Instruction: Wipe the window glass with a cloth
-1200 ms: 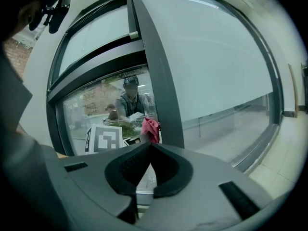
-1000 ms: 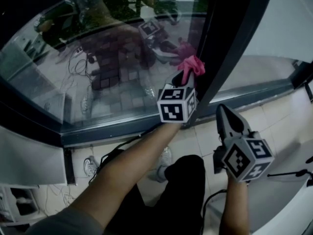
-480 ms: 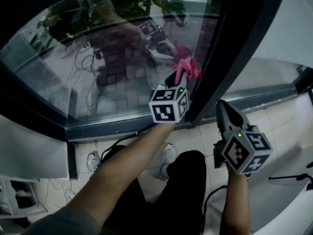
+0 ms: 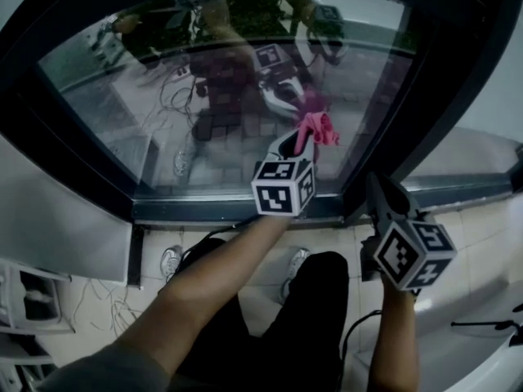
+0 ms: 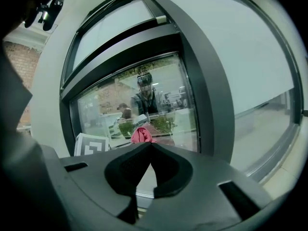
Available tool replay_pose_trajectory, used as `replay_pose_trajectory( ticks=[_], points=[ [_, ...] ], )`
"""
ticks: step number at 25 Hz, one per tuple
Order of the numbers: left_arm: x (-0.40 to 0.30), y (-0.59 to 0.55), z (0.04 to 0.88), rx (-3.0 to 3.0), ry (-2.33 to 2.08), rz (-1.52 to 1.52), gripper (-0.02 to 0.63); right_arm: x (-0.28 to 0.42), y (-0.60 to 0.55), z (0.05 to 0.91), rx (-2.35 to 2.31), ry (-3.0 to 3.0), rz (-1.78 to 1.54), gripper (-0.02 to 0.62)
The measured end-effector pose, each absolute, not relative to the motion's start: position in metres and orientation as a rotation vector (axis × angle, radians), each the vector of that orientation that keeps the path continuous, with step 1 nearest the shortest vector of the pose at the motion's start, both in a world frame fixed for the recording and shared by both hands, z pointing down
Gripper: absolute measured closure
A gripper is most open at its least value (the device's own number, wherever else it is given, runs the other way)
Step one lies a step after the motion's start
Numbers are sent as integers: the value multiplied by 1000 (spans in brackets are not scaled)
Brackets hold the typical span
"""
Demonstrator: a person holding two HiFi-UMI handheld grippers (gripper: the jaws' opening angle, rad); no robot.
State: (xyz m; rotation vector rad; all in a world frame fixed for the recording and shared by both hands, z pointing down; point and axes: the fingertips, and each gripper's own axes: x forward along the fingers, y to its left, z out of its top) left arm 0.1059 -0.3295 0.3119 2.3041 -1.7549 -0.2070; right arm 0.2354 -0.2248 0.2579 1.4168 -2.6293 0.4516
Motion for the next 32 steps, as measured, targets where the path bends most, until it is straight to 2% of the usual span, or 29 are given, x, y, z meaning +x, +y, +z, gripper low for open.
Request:
replay_pose_trajectory(
  ticks=[32],
  points=[
    [-160,-243,303,2072,-2144,-43,546,13,-194,268,897,-2697,167,591]
  ],
)
